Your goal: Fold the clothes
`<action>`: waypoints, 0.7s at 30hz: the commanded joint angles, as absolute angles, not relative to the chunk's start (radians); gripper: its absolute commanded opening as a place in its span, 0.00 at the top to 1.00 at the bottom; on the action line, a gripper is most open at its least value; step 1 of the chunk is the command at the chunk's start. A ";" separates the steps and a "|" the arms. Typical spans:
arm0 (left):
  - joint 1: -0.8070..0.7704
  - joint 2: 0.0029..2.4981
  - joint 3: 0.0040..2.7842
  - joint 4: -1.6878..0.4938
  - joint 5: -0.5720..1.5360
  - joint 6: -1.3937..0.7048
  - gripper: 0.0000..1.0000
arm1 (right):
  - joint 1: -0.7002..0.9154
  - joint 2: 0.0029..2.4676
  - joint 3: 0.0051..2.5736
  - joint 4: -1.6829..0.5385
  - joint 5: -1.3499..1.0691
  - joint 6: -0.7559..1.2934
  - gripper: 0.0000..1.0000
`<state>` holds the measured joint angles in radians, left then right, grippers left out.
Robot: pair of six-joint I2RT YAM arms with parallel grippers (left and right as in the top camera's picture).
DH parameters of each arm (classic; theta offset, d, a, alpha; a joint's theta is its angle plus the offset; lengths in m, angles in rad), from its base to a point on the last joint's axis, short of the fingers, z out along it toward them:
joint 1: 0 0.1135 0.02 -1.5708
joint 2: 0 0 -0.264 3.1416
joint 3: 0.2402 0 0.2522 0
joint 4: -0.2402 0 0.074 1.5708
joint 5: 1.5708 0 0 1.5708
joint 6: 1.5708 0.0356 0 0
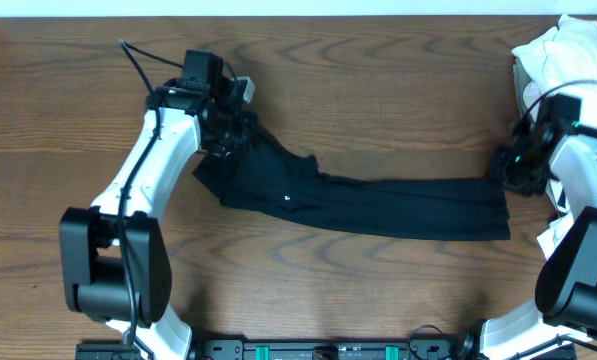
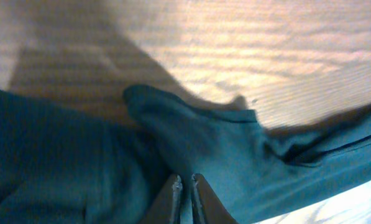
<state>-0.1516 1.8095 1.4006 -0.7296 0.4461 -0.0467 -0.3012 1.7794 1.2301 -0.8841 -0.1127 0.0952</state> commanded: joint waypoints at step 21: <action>-0.155 1.861 1.402 -0.739 0.380 0.000 0.74 | -0.308 1.758 1.314 -0.980 -0.124 0.089 0.61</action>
<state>-0.1524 1.8194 1.4063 -0.7361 0.4015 -0.0216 -0.3031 1.7741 1.3094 -0.9764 -0.1162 0.0948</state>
